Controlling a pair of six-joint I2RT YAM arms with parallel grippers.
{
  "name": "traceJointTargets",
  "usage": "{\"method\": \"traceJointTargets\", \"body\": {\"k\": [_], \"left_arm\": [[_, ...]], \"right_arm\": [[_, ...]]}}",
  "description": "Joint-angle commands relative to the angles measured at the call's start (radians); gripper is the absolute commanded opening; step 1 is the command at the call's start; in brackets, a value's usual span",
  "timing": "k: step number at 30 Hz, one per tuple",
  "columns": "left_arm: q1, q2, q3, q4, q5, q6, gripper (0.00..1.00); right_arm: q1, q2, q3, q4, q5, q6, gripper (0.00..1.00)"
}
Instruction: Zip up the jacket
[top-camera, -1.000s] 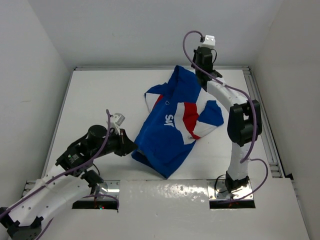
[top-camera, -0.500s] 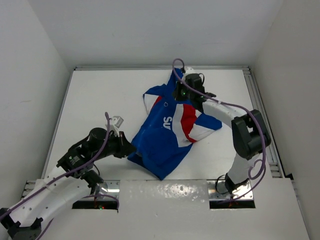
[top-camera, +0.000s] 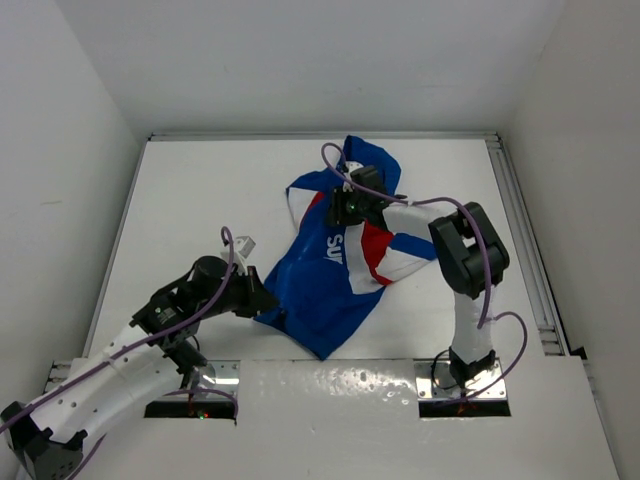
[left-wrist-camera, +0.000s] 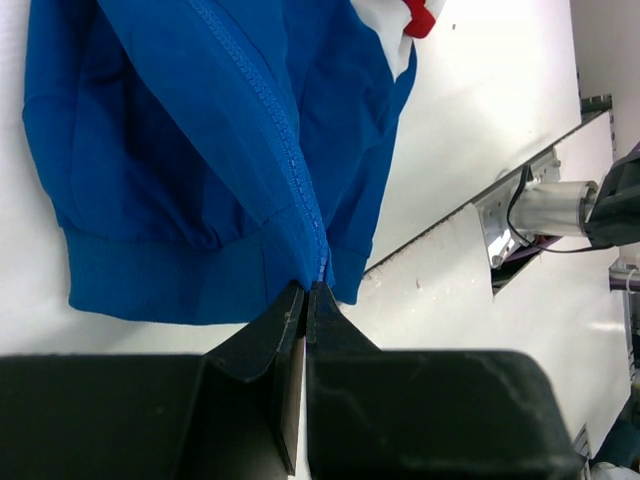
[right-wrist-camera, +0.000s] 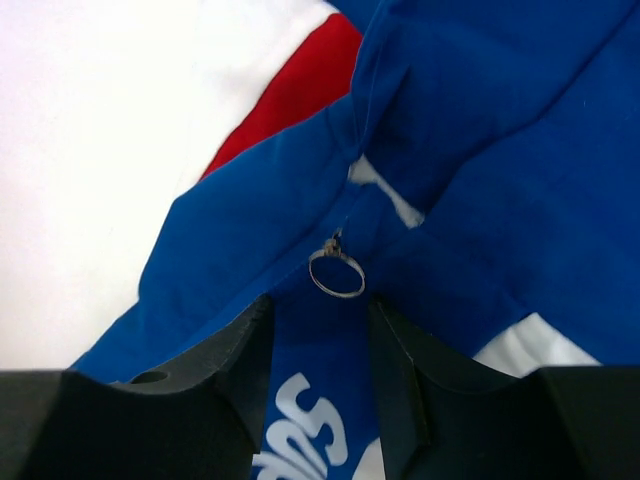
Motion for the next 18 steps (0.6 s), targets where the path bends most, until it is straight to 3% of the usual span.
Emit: {"method": "traceJointTargets", "body": {"k": [1, 3, 10, 18], "left_arm": [[-0.004, -0.007, -0.013, 0.078, 0.015, -0.015, 0.00], [-0.004, -0.001, -0.010, 0.076, 0.023, -0.012, 0.00], [-0.004, 0.017, -0.002, 0.070, 0.000, -0.002, 0.00], [-0.004, 0.022, 0.013, 0.055, -0.049, -0.002, 0.00]], "right_arm": [[0.000, 0.027, 0.074, 0.032, 0.025, 0.009, 0.41], [0.000, 0.044, 0.074, 0.055, 0.040, 0.020, 0.38], [-0.004, 0.085, 0.116, 0.151, 0.202, 0.067, 0.00], [-0.036, 0.084, 0.227, 0.125, 0.295, 0.040, 0.00]]}}
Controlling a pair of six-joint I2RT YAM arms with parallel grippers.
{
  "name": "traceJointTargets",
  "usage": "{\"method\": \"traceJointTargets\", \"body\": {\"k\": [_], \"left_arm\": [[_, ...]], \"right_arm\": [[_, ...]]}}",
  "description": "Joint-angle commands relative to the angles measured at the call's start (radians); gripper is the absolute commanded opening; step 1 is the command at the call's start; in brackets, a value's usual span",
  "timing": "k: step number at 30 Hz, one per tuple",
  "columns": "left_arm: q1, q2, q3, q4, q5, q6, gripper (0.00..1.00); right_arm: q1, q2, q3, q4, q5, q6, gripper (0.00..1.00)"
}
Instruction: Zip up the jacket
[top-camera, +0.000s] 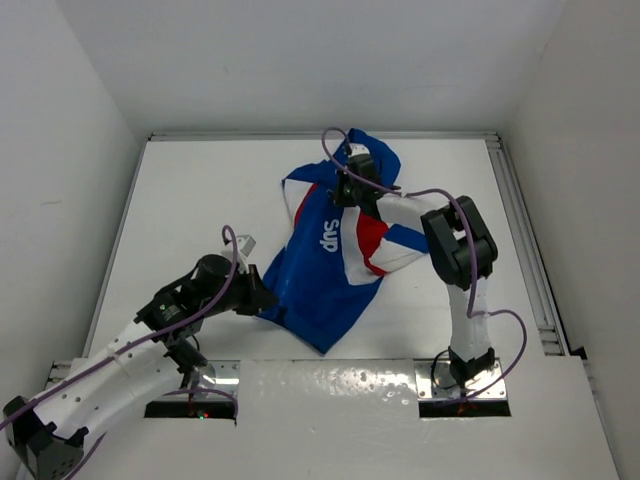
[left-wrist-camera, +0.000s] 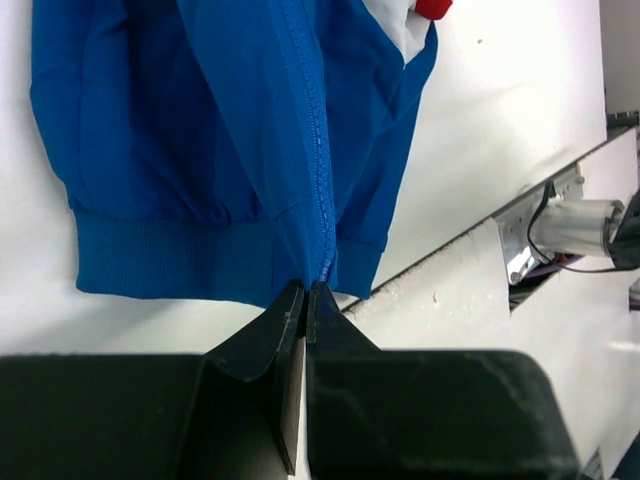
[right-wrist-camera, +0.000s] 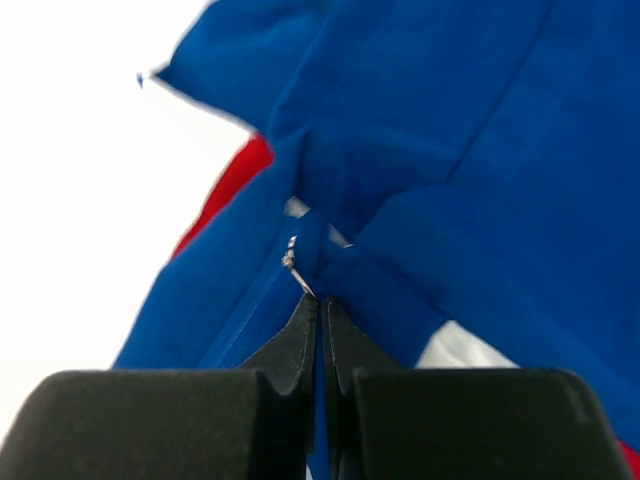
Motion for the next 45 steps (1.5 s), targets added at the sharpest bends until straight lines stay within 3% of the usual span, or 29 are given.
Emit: {"method": "traceJointTargets", "body": {"k": [1, 10, 12, 14, 17, 18, 20, 21, 24, 25, 27, 29, 39, 45], "left_arm": [[-0.004, -0.011, 0.022, 0.039, -0.019, -0.001, 0.00], [-0.004, -0.005, 0.032, 0.010, -0.051, -0.011, 0.00], [-0.004, 0.005, 0.037, 0.018, -0.071, -0.016, 0.00], [-0.004, 0.028, 0.069, 0.031, -0.109, -0.018, 0.00], [-0.006, 0.074, 0.138, 0.027, -0.202, -0.005, 0.30], [-0.006, 0.093, 0.158, 0.022, -0.262, 0.005, 0.52], [-0.004, 0.103, 0.230, 0.024, -0.316, 0.018, 0.83], [-0.004, 0.104, 0.249, 0.030, -0.374, 0.031, 0.91], [-0.004, 0.077, 0.307, 0.044, -0.484, 0.039, 0.95], [-0.004, 0.065, 0.316, 0.051, -0.509, 0.039, 0.96], [-0.004, 0.017, 0.339, 0.082, -0.548, 0.060, 0.98], [-0.004, -0.029, 0.342, 0.117, -0.549, 0.087, 1.00], [-0.004, -0.044, 0.393, 0.223, -0.555, 0.125, 1.00], [-0.006, -0.097, 0.384, 0.272, -0.548, 0.136, 1.00]], "right_arm": [[-0.038, -0.024, 0.098, 0.045, 0.089, -0.019, 0.00], [-0.124, 0.055, 0.337, -0.073, 0.169, -0.021, 0.00], [-0.140, 0.045, 0.330, -0.078, 0.148, -0.010, 0.00], [-0.140, -0.024, 0.223, -0.012, 0.132, -0.007, 0.00], [-0.138, -0.141, 0.064, 0.077, 0.073, 0.019, 0.00], [-0.138, -0.173, 0.028, 0.096, 0.057, 0.022, 0.00], [-0.137, -0.274, -0.071, 0.129, 0.023, 0.038, 0.04], [-0.138, -0.312, -0.103, 0.137, 0.017, 0.048, 0.07], [-0.137, -0.481, -0.221, 0.168, -0.024, 0.071, 0.35], [-0.135, -0.522, -0.246, 0.125, -0.045, 0.073, 0.54], [-0.133, -0.634, -0.258, 0.068, -0.075, 0.079, 0.70], [-0.130, -0.740, -0.287, -0.025, -0.108, 0.076, 0.99], [-0.117, -1.266, -0.727, -0.041, -0.133, 0.176, 0.98], [-0.117, -1.512, -0.781, -0.144, -0.011, 0.137, 0.99]]}}
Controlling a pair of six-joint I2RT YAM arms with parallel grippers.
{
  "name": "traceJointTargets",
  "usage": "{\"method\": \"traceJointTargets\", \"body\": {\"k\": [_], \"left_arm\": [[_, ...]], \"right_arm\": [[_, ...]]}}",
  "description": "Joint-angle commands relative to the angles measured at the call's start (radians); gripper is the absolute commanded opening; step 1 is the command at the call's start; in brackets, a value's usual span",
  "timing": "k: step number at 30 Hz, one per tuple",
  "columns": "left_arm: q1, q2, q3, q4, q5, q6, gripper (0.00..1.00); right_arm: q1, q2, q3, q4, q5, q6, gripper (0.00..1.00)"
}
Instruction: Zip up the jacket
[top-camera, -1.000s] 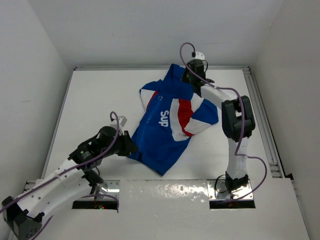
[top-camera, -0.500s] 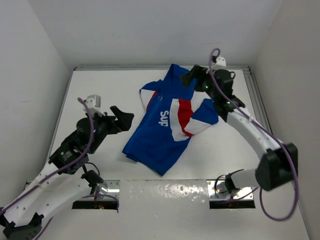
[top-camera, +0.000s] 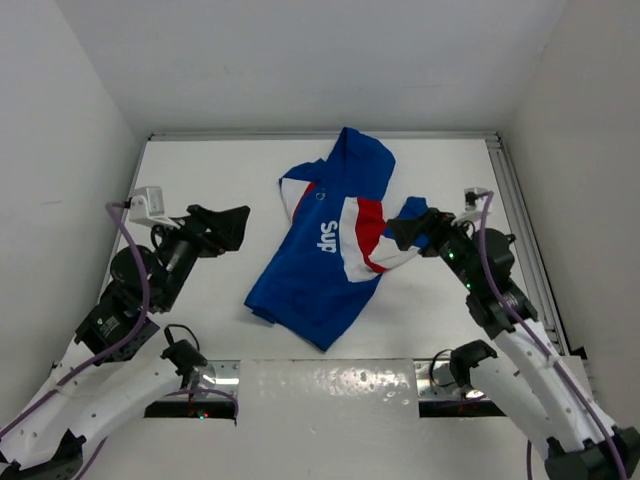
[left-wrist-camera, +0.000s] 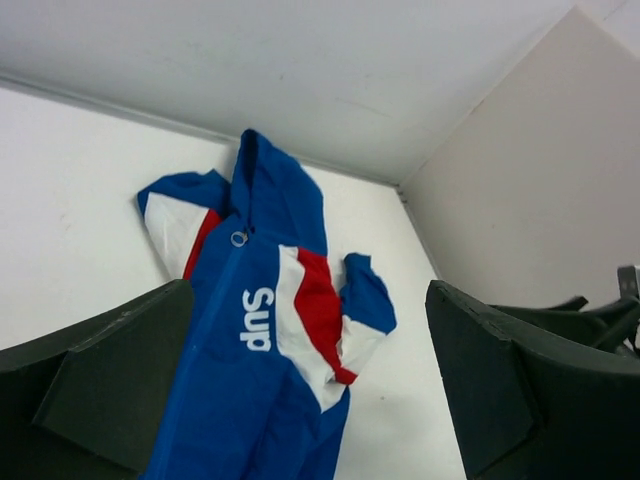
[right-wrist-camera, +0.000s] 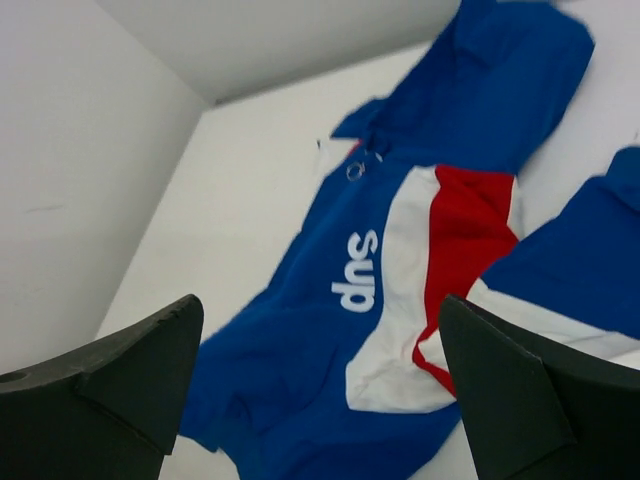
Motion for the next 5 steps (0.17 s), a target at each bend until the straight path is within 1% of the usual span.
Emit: {"method": "traceJointTargets", "body": {"k": [1, 3, 5], "left_arm": [[-0.006, -0.035, 0.006, 0.084, 0.005, 0.026, 1.00], [-0.004, -0.041, 0.000, 0.090, 0.024, 0.024, 1.00], [-0.004, -0.026, 0.004, 0.072, 0.010, -0.002, 1.00]], "right_arm": [[0.002, -0.104, 0.017, -0.003, 0.086, -0.013, 0.99], [0.004, -0.127, 0.018, -0.043, 0.101, -0.020, 0.99], [0.002, -0.127, 0.026, -0.060, 0.100, -0.022, 0.99]]}}
